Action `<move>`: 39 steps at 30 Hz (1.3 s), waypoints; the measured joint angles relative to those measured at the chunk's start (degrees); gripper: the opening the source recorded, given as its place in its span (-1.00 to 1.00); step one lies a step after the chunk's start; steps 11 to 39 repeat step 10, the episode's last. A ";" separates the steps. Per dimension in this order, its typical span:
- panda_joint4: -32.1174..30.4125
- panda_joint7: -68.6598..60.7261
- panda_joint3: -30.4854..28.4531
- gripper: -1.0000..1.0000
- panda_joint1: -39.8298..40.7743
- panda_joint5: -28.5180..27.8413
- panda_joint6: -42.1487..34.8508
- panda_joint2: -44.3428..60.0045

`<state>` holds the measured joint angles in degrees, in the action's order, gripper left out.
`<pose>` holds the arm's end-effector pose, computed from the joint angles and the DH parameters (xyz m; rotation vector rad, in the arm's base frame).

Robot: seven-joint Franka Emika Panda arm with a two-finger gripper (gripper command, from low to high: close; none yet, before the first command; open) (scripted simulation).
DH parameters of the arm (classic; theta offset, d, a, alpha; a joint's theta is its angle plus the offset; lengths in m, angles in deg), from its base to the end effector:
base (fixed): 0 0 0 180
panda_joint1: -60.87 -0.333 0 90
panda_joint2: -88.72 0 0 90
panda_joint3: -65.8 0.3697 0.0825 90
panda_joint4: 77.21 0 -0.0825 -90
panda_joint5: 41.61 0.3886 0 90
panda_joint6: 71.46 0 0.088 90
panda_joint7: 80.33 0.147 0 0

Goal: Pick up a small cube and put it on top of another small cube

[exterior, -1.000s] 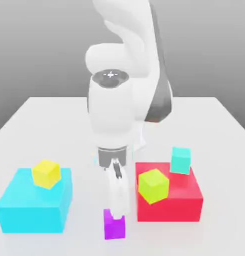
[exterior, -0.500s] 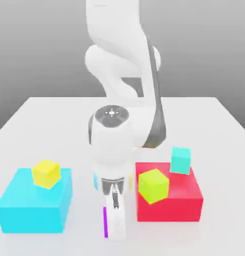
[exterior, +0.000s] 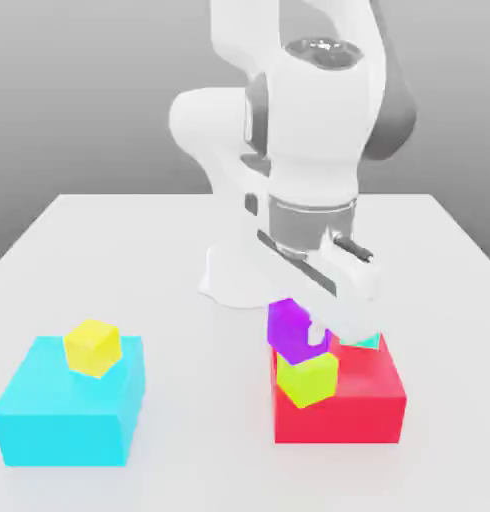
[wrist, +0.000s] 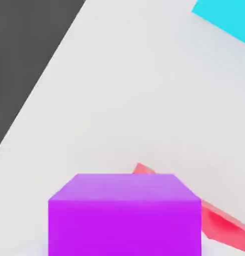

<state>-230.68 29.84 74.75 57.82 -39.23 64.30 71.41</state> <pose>0.3762 0.0792 0.3384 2.0022 -2.3987 0.0164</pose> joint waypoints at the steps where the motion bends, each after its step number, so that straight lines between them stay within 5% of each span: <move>1: -0.95 -0.58 -0.35 -1.00 -0.26 0.91 -0.04 -1.33; 6: -4.14 -0.52 0.11 -1.00 0.03 1.02 9.94 5.22; 7: -4.51 -0.38 0.19 1.00 0.11 0.86 11.46 6.36; 39: -4.51 -0.38 0.19 1.00 0.11 0.86 11.46 6.36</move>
